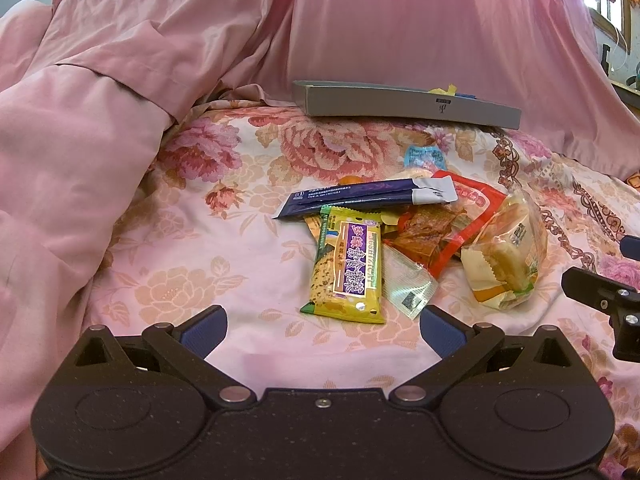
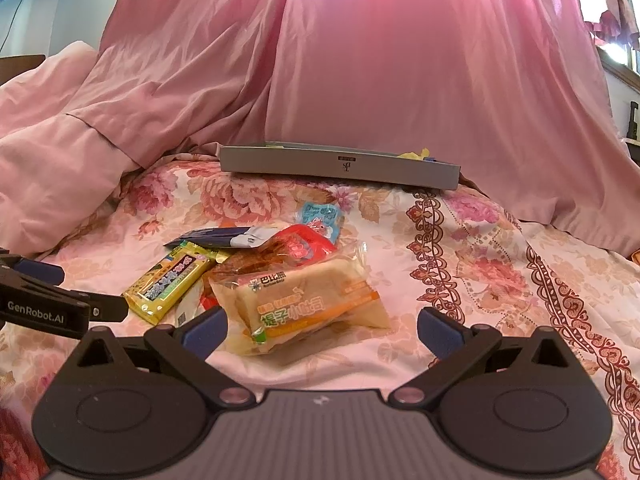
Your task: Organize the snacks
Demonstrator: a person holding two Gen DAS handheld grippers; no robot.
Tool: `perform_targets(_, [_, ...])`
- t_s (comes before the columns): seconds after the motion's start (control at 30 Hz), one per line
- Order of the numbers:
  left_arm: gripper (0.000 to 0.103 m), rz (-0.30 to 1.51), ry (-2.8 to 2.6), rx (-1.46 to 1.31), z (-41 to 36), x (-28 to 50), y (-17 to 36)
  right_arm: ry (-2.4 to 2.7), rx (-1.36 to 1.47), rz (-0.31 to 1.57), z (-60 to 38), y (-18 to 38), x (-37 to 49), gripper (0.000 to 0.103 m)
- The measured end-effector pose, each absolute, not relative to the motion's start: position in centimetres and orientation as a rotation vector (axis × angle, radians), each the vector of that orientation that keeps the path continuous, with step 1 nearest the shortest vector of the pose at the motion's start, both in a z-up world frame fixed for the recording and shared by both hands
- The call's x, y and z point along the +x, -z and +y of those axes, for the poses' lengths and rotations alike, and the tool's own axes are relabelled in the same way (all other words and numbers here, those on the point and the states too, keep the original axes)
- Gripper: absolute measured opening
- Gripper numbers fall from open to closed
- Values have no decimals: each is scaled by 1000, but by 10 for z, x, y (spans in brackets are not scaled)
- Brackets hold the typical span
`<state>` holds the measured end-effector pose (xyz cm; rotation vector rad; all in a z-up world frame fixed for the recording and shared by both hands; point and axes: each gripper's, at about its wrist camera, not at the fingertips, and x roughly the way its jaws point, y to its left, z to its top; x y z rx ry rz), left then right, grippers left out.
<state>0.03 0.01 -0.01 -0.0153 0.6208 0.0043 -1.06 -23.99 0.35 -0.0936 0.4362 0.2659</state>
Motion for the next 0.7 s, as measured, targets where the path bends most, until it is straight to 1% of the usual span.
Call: perform_targets(0.7, [102,634,-7,-12,-2,2,8,-269,-93,448,-239,2,-10,103])
